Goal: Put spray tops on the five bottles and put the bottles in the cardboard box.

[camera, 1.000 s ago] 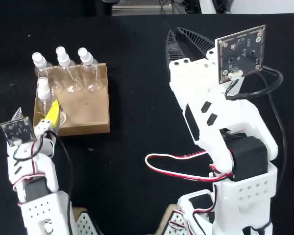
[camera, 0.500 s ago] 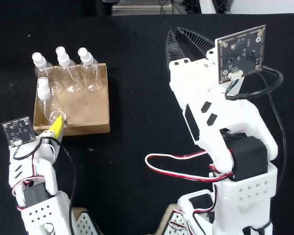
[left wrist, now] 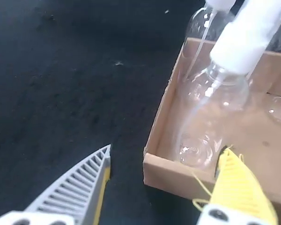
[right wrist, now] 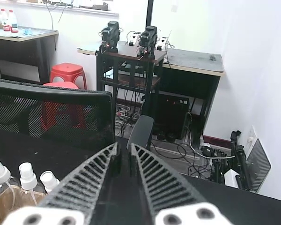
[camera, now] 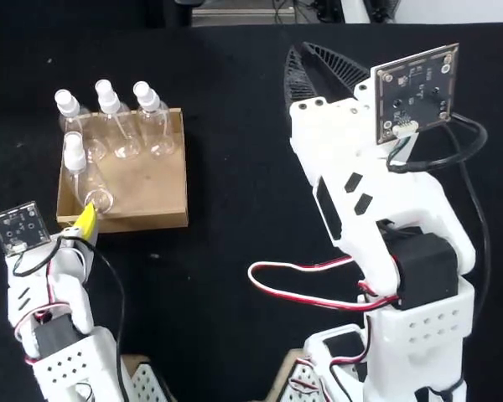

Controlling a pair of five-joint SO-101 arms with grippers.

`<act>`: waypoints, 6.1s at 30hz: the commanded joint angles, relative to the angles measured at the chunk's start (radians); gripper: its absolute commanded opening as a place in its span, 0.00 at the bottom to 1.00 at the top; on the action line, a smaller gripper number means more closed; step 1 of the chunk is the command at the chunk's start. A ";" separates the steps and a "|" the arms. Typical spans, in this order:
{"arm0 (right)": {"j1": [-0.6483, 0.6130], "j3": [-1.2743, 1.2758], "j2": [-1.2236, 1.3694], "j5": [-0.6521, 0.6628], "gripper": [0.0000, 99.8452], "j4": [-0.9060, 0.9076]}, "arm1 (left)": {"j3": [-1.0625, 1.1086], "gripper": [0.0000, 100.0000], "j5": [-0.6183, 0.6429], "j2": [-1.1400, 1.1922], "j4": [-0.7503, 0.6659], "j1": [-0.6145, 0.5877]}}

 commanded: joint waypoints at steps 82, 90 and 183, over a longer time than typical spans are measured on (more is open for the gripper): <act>-0.064 -0.018 0.008 0.006 0.01 -0.029 | -0.550 0.34 -0.063 1.731 -1.625 -0.671; -0.064 -0.016 0.008 0.006 0.01 -0.031 | -0.659 0.34 -0.064 1.896 -1.715 -0.671; 0.198 0.196 -0.001 -0.002 0.01 0.198 | -0.444 0.05 -0.055 0.575 -0.606 -0.329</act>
